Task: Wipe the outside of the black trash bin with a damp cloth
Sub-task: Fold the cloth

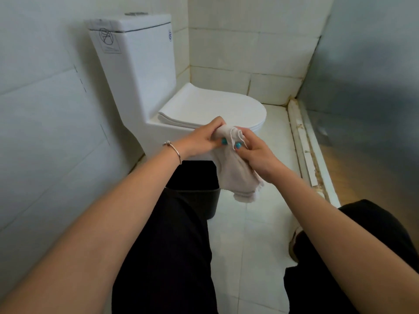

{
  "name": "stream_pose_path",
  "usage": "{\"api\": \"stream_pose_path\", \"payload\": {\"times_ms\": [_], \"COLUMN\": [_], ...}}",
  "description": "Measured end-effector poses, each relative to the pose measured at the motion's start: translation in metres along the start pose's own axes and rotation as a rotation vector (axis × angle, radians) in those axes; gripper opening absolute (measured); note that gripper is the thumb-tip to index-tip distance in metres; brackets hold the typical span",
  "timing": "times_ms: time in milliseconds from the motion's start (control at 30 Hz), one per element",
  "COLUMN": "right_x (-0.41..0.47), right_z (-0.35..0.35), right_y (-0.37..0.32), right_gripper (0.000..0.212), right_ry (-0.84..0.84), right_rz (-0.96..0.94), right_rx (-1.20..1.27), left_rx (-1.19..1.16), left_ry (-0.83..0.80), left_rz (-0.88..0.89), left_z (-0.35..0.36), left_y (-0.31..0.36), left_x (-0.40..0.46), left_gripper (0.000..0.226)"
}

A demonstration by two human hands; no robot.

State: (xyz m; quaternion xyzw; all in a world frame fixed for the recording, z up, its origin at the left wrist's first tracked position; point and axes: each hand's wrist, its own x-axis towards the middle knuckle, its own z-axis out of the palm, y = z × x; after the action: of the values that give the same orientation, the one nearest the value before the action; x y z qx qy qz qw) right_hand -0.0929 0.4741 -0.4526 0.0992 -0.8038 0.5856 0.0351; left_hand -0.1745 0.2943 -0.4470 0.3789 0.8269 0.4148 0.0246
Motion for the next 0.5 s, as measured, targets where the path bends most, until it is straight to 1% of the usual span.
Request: {"api": "stream_pose_path", "payload": {"times_ms": [67, 133, 233, 300, 367, 433, 500], "right_x": [0.002, 0.004, 0.011, 0.019, 0.027, 0.036, 0.044], "right_z": [-0.004, -0.008, -0.016, -0.021, -0.021, -0.019, -0.019], "right_y": [-0.002, -0.006, -0.014, -0.018, -0.020, -0.021, -0.021], "right_gripper": [0.043, 0.044, 0.050, 0.051, 0.049, 0.046, 0.034], "right_ry": [-0.043, -0.085, -0.191, -0.239, -0.225, -0.139, -0.052], "right_rz": [0.001, 0.015, 0.109, 0.161, 0.151, 0.104, 0.028], "right_rx": [-0.042, -0.027, 0.004, -0.066, -0.204, -0.289, -0.311], "left_rx": [-0.005, 0.001, 0.029, 0.082, 0.151, 0.154, 0.134], "left_ry": [-0.002, 0.007, 0.046, 0.052, 0.049, 0.044, 0.042], "left_rz": [0.003, -0.011, -0.061, -0.102, -0.125, -0.126, -0.112], "left_z": [0.001, 0.001, -0.001, -0.003, -0.005, -0.006, -0.009], "left_y": [0.003, 0.002, 0.001, 0.000, 0.000, 0.001, 0.000], "left_x": [0.001, 0.002, 0.004, 0.008, 0.013, 0.017, 0.020], "left_gripper": [0.018, 0.017, 0.021, 0.027, 0.030, 0.027, 0.023]}}
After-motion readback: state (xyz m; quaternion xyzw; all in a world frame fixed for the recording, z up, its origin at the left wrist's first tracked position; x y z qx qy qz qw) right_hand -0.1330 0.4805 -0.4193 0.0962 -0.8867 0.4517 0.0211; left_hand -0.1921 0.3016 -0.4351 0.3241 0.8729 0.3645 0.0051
